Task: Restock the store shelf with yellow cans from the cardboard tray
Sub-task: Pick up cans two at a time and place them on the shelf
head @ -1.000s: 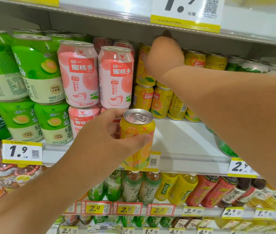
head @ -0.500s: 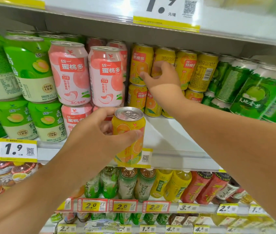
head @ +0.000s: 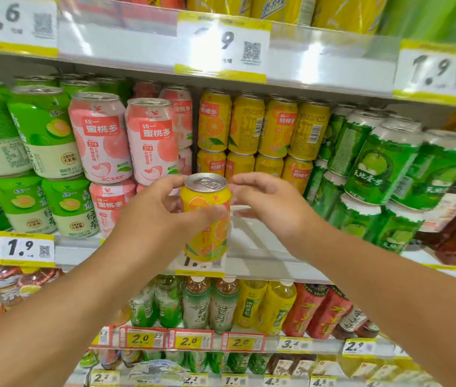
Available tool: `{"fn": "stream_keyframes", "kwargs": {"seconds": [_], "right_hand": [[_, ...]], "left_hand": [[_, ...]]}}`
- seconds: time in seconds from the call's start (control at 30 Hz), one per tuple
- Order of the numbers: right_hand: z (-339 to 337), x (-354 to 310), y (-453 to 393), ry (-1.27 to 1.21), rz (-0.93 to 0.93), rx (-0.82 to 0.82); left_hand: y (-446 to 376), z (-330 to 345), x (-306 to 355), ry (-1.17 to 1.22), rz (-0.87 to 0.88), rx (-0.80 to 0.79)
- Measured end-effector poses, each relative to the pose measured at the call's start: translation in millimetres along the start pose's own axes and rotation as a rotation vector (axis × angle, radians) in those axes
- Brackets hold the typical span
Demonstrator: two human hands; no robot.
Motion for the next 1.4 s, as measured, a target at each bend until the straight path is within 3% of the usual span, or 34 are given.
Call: {"fn": "stream_keyframes", "kwargs": {"seconds": [0.17,0.23,0.77,1.03,1.4], "right_hand": [[16,7,28,-0.056,-0.055,-0.258],[18,8,33,0.002,-0.078,-0.281],[10,4,20,-0.052,-0.095,-0.133],[-12,8,3,-0.019,-0.086,0.03],[34,9,-63,0.066,-0.114,0.182]], "left_hand": [[-2,6,8,-0.072,0.006,0.044],[-4,10,11,-0.088,0.017,0.05],[-16,27,12,-0.021,0.006,0.012],[6,9,11,-0.106,0.041,-0.013],[15,-19,-25,-0.086,-0.025,0.018]]}}
Point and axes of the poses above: each hand's wrist, its own y-axis away from the middle knuckle, its own z-axis out of the palm, x = y × z, the point moved 10 cm from there along -y, towards the middle knuckle, and after that the axes turned 2 degrees about y, right-handed, at the moved point
